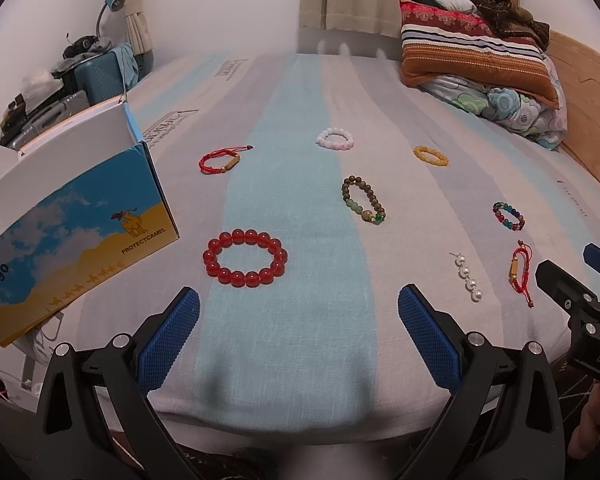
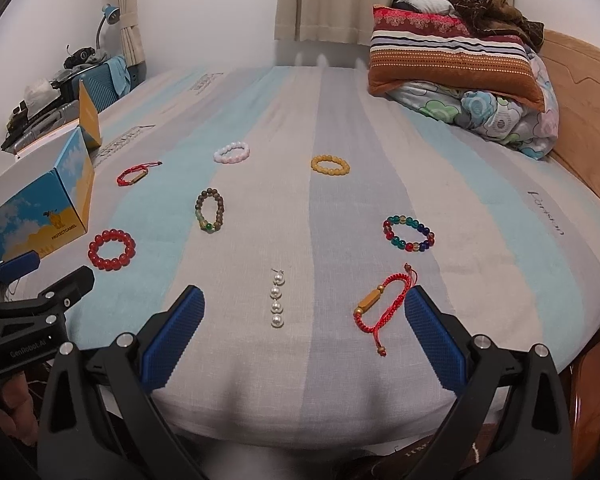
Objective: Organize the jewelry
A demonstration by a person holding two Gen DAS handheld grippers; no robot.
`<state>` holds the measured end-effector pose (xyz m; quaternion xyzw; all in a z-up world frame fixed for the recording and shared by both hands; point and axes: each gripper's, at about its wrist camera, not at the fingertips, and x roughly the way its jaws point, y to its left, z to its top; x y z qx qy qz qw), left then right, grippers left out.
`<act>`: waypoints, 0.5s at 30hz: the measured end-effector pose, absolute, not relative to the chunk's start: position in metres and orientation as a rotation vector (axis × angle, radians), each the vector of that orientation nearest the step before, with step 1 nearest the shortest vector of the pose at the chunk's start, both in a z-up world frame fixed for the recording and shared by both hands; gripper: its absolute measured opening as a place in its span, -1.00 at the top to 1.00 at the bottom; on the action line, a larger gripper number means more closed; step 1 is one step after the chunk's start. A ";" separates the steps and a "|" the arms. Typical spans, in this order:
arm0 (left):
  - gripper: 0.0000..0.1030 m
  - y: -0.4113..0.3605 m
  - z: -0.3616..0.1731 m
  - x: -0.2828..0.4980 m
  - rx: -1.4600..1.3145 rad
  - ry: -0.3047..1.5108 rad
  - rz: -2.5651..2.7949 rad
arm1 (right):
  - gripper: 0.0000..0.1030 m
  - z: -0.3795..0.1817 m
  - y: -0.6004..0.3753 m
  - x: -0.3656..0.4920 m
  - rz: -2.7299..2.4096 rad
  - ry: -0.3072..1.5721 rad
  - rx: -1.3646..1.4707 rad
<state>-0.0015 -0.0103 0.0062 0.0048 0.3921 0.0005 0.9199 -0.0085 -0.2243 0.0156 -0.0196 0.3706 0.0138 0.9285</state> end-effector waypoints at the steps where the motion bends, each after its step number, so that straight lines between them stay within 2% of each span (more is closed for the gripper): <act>1: -0.89 -0.010 0.006 -0.002 0.010 0.804 0.001 | -0.87 0.015 -0.224 -0.009 0.029 0.760 -0.040; 15: -0.89 -0.011 0.004 -0.001 0.020 0.796 -0.003 | -0.87 0.016 -0.225 -0.008 0.030 0.759 -0.039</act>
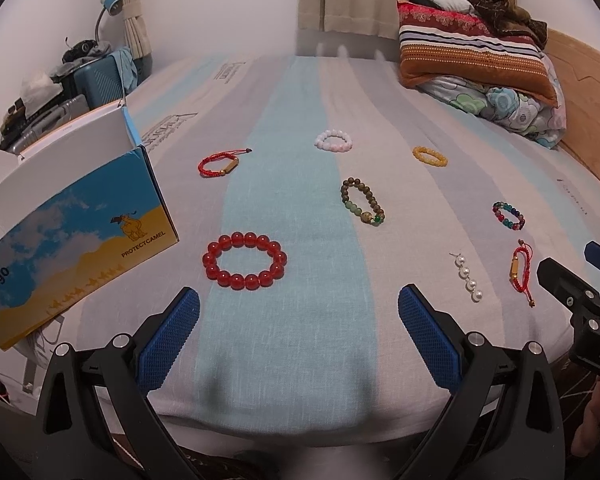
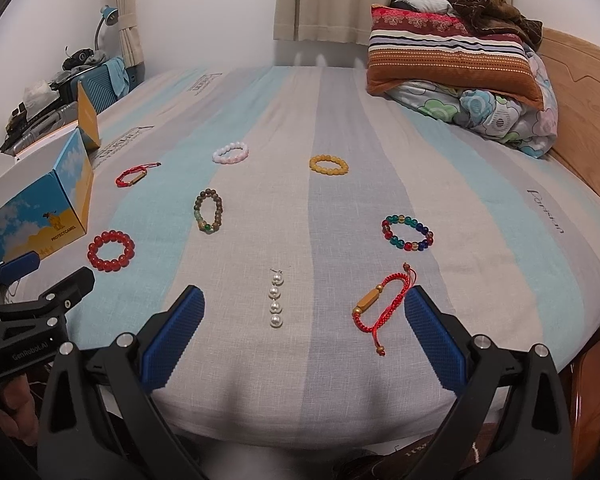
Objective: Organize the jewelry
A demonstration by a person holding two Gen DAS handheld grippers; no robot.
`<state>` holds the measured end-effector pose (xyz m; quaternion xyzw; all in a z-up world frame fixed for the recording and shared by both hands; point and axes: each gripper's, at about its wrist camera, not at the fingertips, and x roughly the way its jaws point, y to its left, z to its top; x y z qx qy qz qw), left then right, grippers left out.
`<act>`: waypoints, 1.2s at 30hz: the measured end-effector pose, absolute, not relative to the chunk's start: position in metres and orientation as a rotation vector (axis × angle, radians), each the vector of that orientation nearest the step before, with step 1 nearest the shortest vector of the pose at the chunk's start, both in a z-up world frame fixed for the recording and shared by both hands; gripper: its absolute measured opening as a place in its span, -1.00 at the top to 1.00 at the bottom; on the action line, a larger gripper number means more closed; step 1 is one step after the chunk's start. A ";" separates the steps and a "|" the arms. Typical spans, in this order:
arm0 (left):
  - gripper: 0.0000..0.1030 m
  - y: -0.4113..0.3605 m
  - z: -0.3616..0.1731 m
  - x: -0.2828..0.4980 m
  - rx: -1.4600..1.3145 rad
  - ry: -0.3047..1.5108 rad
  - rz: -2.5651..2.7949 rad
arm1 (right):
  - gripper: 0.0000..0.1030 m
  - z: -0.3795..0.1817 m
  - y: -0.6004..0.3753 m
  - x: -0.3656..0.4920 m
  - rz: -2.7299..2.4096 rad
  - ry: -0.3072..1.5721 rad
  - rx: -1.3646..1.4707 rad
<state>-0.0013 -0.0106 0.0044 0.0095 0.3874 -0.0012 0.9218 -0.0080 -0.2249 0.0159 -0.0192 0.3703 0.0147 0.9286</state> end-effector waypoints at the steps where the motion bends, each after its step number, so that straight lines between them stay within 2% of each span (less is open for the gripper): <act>1: -0.89 -0.011 0.004 -0.001 0.019 0.795 -0.003 | -0.87 0.016 -0.225 -0.008 0.029 0.760 -0.040; 36: -0.89 -0.011 0.003 -0.002 0.008 0.795 -0.013 | -0.87 0.016 -0.225 -0.008 0.029 0.757 -0.040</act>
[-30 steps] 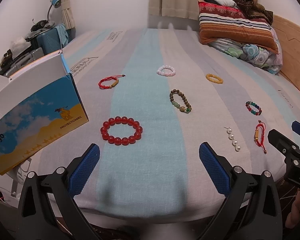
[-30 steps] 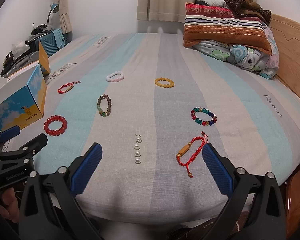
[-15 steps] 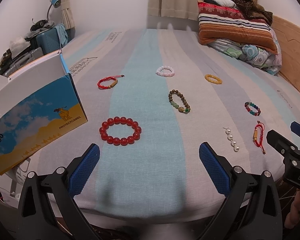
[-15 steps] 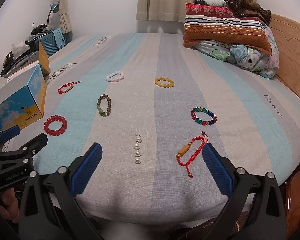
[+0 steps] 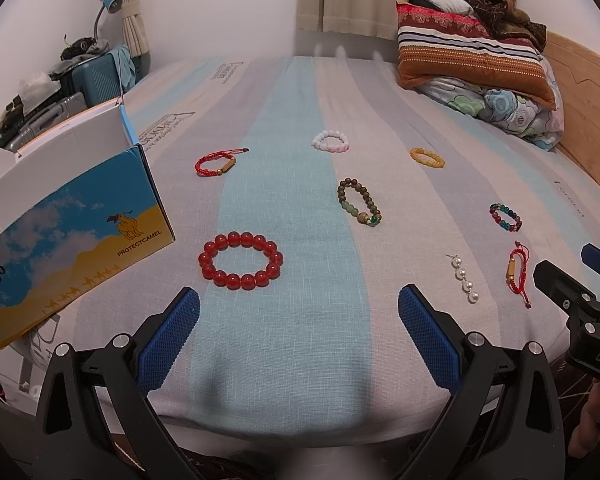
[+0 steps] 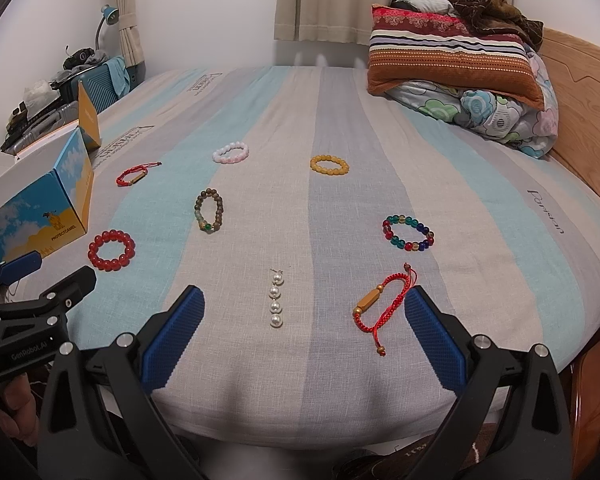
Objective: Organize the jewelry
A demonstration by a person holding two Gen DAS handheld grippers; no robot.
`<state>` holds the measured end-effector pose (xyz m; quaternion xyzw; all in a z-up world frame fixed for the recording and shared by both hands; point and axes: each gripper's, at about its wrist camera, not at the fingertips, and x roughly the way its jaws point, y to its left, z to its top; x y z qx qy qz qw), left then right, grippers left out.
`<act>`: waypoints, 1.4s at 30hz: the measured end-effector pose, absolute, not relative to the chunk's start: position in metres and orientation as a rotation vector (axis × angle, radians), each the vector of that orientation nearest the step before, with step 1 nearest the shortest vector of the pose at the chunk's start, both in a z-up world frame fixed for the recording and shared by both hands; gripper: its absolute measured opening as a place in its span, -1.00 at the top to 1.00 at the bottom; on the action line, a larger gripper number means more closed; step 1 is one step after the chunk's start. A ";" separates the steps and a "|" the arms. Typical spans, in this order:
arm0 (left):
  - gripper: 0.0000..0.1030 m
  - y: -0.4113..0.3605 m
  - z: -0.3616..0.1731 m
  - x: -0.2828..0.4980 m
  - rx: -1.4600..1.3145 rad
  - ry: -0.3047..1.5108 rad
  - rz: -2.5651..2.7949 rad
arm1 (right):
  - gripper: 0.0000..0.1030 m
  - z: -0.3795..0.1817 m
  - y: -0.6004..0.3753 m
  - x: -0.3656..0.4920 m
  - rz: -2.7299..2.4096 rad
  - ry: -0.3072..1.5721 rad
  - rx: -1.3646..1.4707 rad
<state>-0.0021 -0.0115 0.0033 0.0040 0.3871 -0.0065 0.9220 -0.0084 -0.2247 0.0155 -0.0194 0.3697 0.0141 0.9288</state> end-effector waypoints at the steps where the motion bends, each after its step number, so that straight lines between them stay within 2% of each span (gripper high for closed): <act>1: -0.89 -0.011 0.003 -0.002 0.007 0.796 -0.013 | -0.87 0.015 -0.225 -0.008 0.029 0.757 -0.040; 25: -0.89 -0.034 -0.007 0.012 0.059 0.836 -0.047 | -0.87 0.022 -0.259 0.001 -0.020 0.783 -0.007; 42: -0.89 -0.113 0.001 0.046 0.138 0.845 -0.171 | -0.87 0.045 -0.308 0.074 -0.074 0.811 -0.034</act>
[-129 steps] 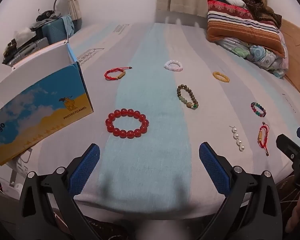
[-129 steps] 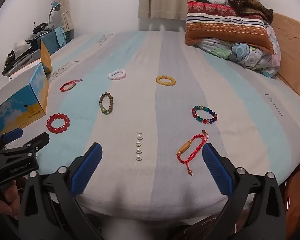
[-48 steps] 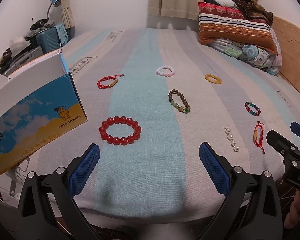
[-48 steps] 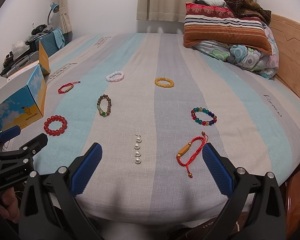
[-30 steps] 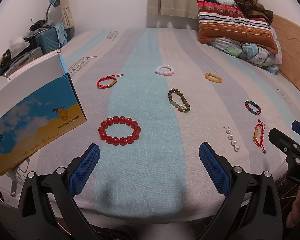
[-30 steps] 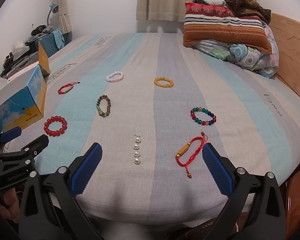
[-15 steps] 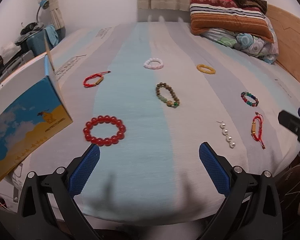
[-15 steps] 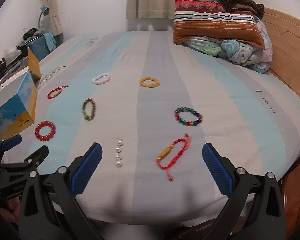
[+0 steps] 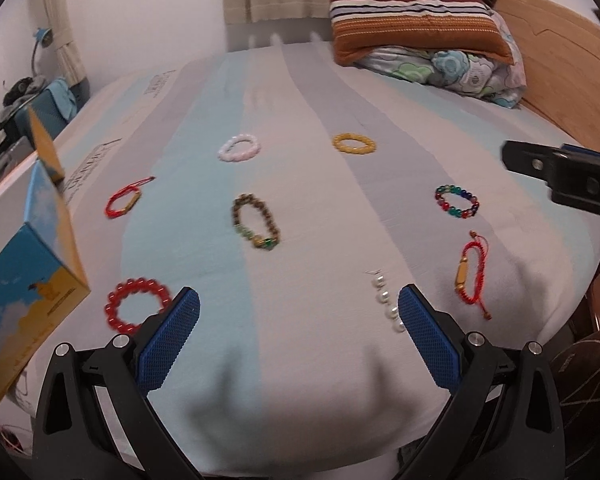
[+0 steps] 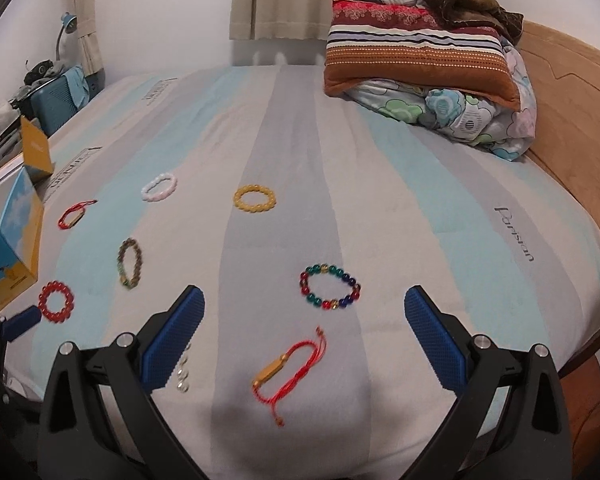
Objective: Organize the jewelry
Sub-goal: 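Grasp the pearl earring with the left tool while the right tool grasps the multicolour bracelet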
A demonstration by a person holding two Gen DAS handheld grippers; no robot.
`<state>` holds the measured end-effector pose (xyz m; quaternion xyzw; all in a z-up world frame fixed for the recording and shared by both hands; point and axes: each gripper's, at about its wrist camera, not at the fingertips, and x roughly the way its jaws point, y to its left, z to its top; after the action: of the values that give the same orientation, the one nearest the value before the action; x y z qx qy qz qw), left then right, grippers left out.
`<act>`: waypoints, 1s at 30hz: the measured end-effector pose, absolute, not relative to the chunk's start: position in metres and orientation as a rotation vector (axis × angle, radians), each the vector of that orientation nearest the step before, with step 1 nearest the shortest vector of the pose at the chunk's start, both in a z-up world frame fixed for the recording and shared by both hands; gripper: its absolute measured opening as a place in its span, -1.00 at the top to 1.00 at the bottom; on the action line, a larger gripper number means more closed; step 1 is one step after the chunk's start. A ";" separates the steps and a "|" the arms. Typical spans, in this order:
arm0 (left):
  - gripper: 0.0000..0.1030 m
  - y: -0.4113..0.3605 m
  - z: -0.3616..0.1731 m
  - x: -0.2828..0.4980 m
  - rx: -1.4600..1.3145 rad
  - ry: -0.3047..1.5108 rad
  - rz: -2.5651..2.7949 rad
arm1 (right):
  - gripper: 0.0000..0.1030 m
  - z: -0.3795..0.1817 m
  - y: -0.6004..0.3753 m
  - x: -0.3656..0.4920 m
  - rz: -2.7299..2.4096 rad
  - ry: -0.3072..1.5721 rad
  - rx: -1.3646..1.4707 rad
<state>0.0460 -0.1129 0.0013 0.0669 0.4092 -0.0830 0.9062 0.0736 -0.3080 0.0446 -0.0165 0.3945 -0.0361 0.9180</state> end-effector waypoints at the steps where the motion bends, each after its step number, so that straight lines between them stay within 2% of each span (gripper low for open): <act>1: -0.89 -0.117 0.000 0.048 0.142 0.847 -0.175 | -0.87 0.042 -0.312 0.081 -0.073 0.826 -0.031; 20: -0.89 -0.161 -0.071 0.090 0.142 0.978 -0.222 | -0.85 -0.027 -0.346 0.163 -0.047 0.995 0.047; 27: -0.89 -0.168 -0.085 0.100 0.159 0.988 -0.215 | -0.67 -0.050 -0.351 0.180 -0.028 1.068 0.049; 30: -0.88 -0.172 -0.087 0.101 0.175 0.984 -0.208 | -0.49 -0.061 -0.355 0.186 -0.030 1.113 0.048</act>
<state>0.1012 -0.1722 -0.0867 0.0838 0.4708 -0.0998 0.8725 0.1860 -0.3545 -0.0607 0.0229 0.5282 -0.0142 0.8487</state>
